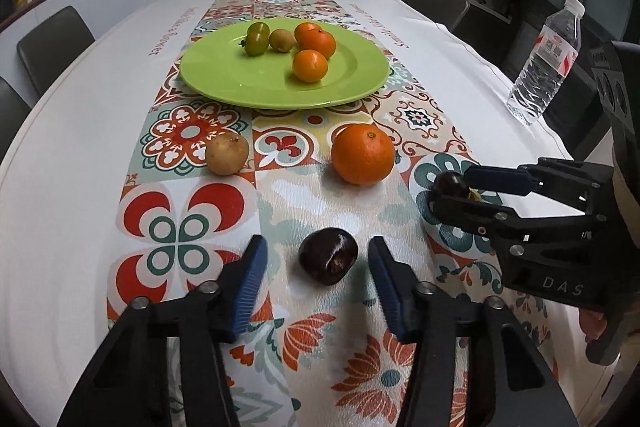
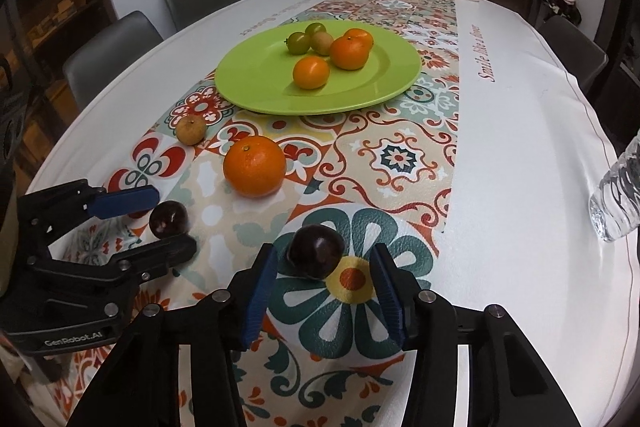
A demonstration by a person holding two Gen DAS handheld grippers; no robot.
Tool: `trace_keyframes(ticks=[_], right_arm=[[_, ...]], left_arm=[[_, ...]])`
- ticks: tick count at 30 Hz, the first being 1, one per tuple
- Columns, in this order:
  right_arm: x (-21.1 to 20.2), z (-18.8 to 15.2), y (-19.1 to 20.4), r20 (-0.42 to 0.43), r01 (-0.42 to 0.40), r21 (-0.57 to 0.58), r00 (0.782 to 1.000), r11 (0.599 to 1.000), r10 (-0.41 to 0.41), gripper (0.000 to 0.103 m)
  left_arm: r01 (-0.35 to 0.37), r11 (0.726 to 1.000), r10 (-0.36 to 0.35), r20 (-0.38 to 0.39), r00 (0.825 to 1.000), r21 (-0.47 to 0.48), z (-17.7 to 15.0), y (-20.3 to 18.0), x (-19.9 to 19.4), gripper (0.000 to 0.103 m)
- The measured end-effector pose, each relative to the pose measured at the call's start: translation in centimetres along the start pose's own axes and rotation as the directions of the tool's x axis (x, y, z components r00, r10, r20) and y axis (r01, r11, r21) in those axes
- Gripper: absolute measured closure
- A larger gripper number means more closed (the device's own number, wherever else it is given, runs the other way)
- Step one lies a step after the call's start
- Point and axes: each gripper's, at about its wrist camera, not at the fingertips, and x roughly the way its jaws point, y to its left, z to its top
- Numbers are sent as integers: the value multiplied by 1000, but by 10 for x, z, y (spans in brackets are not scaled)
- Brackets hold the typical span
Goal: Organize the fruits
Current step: 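Grasp a dark purple plum with the left gripper while the right gripper grasps another plum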
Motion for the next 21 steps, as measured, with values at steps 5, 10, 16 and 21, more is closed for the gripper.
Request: trace_keyframes(ticks=[5, 10, 16, 21], right_arm=[[3, 2, 0, -5, 0, 6, 1000, 1000, 0, 65], [1, 1, 2, 0, -3, 4, 1000, 1000, 3, 73], [-6, 1, 3, 15, -1, 3, 1000, 1000, 1, 73], [-16, 1, 6, 34, -7, -2, 999, 1000, 7, 73]], left_arm=[[6, 1000, -6, -3, 1000, 1, 2, -1, 1, 70], [12, 1000, -12, -3, 1000, -5, 1, -2, 0, 74], [5, 1000, -5, 11, 1000, -11, 1, -2, -7, 74], [7, 1000, -7, 36, 999, -11, 1, -5, -21, 74]])
